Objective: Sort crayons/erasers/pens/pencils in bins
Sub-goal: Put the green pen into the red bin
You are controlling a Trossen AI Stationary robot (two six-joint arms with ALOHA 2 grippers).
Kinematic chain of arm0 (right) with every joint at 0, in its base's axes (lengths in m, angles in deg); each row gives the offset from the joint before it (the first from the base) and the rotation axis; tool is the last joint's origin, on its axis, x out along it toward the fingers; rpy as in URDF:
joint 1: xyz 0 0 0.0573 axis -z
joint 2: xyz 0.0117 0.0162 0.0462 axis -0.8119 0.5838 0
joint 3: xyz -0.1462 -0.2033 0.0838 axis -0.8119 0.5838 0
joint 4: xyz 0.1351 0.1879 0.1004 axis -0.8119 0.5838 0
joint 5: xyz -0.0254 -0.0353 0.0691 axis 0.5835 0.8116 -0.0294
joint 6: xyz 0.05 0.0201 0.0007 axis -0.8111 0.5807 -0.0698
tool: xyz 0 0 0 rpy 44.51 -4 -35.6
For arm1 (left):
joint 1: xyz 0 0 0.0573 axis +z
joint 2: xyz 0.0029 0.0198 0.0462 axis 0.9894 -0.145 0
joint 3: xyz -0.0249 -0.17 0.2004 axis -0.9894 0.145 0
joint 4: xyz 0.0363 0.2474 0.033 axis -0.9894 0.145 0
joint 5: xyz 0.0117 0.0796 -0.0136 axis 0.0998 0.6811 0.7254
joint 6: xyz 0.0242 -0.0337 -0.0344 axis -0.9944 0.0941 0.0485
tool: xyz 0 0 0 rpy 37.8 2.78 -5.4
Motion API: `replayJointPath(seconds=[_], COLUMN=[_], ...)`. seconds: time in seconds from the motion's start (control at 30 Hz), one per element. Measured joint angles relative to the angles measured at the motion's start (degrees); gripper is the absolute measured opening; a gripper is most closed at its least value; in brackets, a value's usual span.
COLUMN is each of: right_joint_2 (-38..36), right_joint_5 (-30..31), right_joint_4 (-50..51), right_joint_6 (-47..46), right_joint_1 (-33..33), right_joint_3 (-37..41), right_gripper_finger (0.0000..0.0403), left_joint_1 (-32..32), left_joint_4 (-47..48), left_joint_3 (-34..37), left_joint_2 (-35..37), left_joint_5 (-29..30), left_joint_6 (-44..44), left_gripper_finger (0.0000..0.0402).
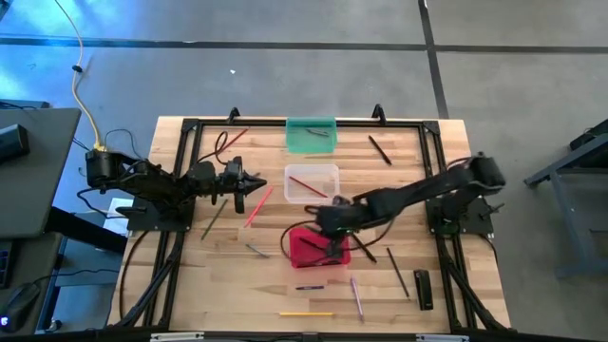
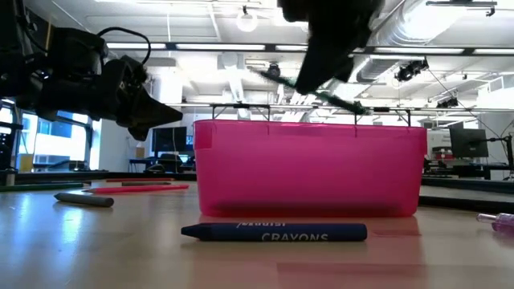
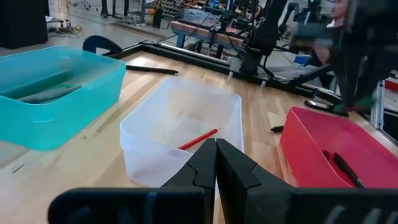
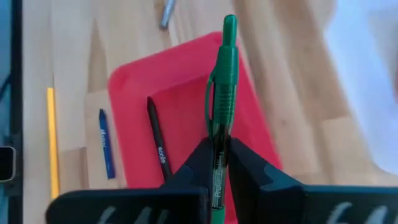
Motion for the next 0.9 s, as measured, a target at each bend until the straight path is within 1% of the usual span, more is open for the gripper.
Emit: replayJointPath(seconds=[0.17, 0.3, 0.57, 0.73, 0.9], right_joint_2=[7.44, 10.66, 12.73, 13.07, 13.17], right_joint_5=[-4.41, -5.44, -5.44, -4.79, -4.23], right_joint_4=[0.06, 0.10, 0.05, -0.08, 0.06], right_joint_6=[0.90, 1.13, 1.15, 2.74, 3.40], right_joint_1=[0.51, 0.54, 1.35, 2.30, 3.20], right_joint_3=[-3.05, -3.82, -3.87, -3.89, -3.89], right_gripper_finger=[0.0014, 0.0014, 0.0014, 0.0014, 0.0029], left_joint_1=[0.00, 0.00, 0.00, 0.00, 0.00], left_joint_4=[0.31, 0.37, 0.46, 0.85, 0.83], left_joint_3=[0.00, 0.00, -0.02, -0.02, -0.04], left_joint_2=[0.00, 0.00, 0.00, 0.00, 0.00], left_joint_5=[-0.05, -0.05, -0.15, -0.13, -0.11], left_joint_6=[-0.48, -0.48, -0.48, -0.94, -0.92], left_gripper_finger=[0.0000, 0.0000, 0.0000, 0.0000, 0.0000])
